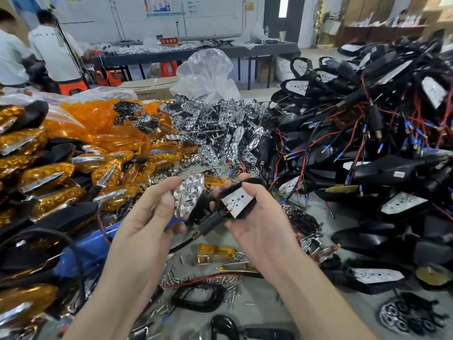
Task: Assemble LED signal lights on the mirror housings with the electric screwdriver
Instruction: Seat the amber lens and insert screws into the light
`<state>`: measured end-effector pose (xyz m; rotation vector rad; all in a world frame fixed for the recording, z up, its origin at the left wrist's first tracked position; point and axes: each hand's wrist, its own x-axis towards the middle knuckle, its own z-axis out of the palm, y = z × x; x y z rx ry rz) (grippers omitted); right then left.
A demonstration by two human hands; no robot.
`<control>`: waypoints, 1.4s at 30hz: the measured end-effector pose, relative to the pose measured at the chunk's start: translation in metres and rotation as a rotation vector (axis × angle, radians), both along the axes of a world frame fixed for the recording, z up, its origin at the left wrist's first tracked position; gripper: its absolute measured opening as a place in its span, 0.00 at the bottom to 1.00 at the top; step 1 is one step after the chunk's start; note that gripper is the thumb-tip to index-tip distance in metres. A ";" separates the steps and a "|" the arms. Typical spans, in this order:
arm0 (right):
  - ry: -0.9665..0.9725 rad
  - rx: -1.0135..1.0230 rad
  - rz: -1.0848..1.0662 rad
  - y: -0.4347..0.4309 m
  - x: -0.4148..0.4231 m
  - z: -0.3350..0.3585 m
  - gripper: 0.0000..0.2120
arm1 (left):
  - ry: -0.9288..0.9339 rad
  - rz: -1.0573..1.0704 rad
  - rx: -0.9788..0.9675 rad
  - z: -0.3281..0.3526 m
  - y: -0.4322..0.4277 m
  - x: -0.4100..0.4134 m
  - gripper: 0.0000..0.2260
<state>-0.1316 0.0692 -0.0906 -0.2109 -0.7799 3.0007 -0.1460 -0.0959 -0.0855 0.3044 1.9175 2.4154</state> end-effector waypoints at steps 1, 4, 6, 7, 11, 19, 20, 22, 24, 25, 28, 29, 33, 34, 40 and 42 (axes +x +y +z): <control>-0.002 -0.003 0.001 -0.001 0.000 -0.001 0.08 | -0.029 -0.007 0.039 0.001 0.001 -0.001 0.13; -0.004 -0.001 0.002 -0.002 0.000 -0.002 0.08 | -0.129 -0.060 0.169 0.001 0.002 -0.004 0.14; -0.001 -0.001 -0.001 -0.003 0.002 -0.001 0.08 | -0.163 -0.105 0.199 0.001 0.003 -0.004 0.18; 0.002 -0.001 0.001 -0.003 0.002 -0.001 0.07 | -0.164 -0.118 0.181 0.001 0.004 -0.004 0.20; 0.000 0.025 0.011 -0.003 0.004 0.000 0.07 | -0.101 -0.070 0.091 -0.003 0.008 -0.005 0.14; -0.048 0.050 0.005 -0.007 0.005 0.002 0.09 | -0.066 -0.117 0.018 -0.004 0.011 -0.006 0.16; -0.055 0.061 0.005 -0.008 0.005 0.001 0.09 | -0.061 -0.113 0.016 -0.004 0.011 -0.006 0.15; -0.066 0.095 0.008 -0.009 0.004 0.001 0.08 | -0.049 -0.098 0.007 -0.005 0.012 -0.007 0.14; -0.077 0.114 0.012 -0.011 0.004 0.000 0.08 | -0.035 -0.100 -0.009 -0.005 0.013 -0.007 0.12; -0.085 0.117 0.014 -0.011 0.004 0.000 0.07 | -0.031 -0.110 -0.020 -0.005 0.013 -0.007 0.12; -0.091 0.131 0.023 -0.012 0.005 0.001 0.07 | -0.014 -0.137 -0.072 -0.005 0.012 -0.006 0.12; -0.092 0.144 0.026 -0.012 0.004 0.000 0.08 | -0.004 -0.143 -0.090 -0.005 0.012 -0.006 0.12; -0.116 0.182 0.026 -0.013 0.003 -0.001 0.14 | 0.041 -0.128 -0.169 -0.004 0.014 -0.004 0.12; -0.115 0.180 0.027 -0.013 0.003 -0.001 0.13 | 0.048 -0.122 -0.190 -0.004 0.015 -0.004 0.11; -0.137 0.206 0.037 -0.015 0.002 0.001 0.10 | 0.146 -0.062 -0.337 -0.002 0.020 0.002 0.12; -0.160 0.223 0.029 -0.016 0.001 0.002 0.13 | 0.195 -0.027 -0.400 -0.001 0.023 0.005 0.12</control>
